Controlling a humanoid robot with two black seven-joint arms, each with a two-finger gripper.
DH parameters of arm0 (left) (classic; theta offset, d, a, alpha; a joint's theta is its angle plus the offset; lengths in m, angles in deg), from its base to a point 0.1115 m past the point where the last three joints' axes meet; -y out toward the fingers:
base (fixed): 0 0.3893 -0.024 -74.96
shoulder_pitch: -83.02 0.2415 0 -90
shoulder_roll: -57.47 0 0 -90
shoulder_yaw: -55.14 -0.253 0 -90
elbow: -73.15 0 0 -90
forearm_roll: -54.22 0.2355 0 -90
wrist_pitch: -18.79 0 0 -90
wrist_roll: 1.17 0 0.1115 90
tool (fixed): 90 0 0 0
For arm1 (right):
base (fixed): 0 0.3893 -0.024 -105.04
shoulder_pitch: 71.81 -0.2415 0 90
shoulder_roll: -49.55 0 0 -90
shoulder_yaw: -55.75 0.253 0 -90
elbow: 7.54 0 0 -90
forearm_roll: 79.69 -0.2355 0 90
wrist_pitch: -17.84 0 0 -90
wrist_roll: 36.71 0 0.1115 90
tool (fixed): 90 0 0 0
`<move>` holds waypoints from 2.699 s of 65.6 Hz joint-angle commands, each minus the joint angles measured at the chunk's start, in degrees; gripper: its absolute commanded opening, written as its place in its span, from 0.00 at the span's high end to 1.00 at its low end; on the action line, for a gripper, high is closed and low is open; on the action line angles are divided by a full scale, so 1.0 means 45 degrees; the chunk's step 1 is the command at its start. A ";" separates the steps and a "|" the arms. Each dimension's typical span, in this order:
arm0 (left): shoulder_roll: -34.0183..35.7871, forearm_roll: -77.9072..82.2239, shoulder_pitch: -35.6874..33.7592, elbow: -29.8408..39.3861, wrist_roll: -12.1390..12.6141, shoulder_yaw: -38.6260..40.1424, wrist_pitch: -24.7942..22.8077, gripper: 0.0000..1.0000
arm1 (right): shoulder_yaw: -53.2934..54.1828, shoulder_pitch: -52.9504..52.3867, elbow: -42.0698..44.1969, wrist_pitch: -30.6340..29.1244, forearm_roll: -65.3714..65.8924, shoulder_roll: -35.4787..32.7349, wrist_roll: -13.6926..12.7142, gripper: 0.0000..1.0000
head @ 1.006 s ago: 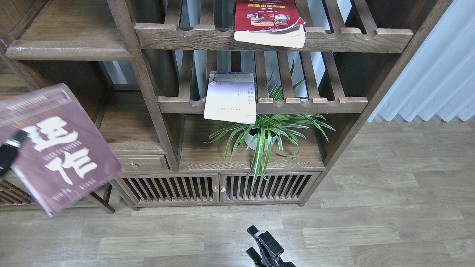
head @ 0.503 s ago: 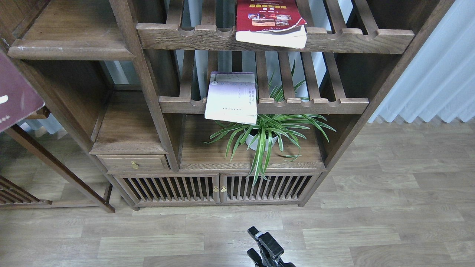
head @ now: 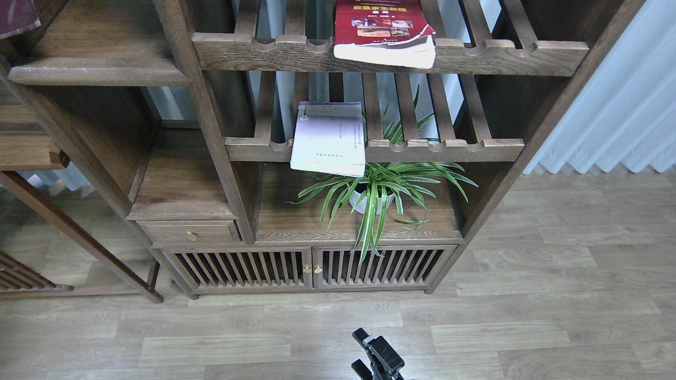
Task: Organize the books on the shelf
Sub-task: 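Carry the dark red book with the left gripper to the side shelf, then place the dark red book upright on the side shelf with the left gripper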
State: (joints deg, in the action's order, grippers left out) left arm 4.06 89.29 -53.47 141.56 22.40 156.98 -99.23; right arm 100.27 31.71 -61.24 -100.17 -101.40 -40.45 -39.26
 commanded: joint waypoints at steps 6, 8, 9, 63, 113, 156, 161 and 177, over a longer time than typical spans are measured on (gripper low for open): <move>-0.0103 0.0174 -0.1017 -0.0535 -0.0140 -0.0659 0.0004 0.95 | -0.0009 0.0062 -0.0001 0.0001 0.0000 0.0000 -0.0001 0.00; -0.0240 0.0155 -0.1114 -0.0652 -0.0199 -0.0757 0.0004 0.95 | -0.0009 0.0062 -0.0001 0.0001 0.0000 0.0000 -0.0001 0.00; -0.0279 0.0155 -0.1153 -0.0691 -0.0218 -0.0776 0.0004 0.95 | -0.0009 0.0062 -0.0001 0.0001 0.0000 0.0000 -0.0001 0.00; -0.1236 -0.1172 -0.6544 -0.6784 -0.3519 -0.5991 0.0004 0.95 | -0.0048 0.0101 -0.0079 0.0001 0.0000 0.0000 -0.0001 0.00; -0.1451 -0.3087 -0.6758 -0.8523 -0.4144 -0.9505 0.0004 0.95 | -0.0127 -0.0016 -0.0196 0.0001 0.0020 0.0000 -0.0001 0.00; -0.2291 -0.3185 -0.7833 -1.0027 -0.4203 -1.1987 0.0004 0.94 | -0.0127 -0.0036 -0.0294 0.0001 0.0059 0.0000 -0.0002 0.00; -0.2310 -0.3185 -0.7794 -1.0027 -0.4203 -1.2026 0.0004 0.93 | -0.0127 -0.0055 -0.0294 0.0001 0.0059 0.0000 -0.0001 0.00; -0.2369 -0.3185 -0.7111 -0.9988 -0.4203 -1.2144 0.0004 0.92 | -0.0068 -0.0094 -0.0294 0.0001 0.0039 0.0000 -0.0001 0.00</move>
State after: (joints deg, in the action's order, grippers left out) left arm -6.58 74.95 -86.86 96.51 3.47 102.34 -99.20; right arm 99.78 31.33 -62.57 -100.15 -101.21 -40.45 -39.27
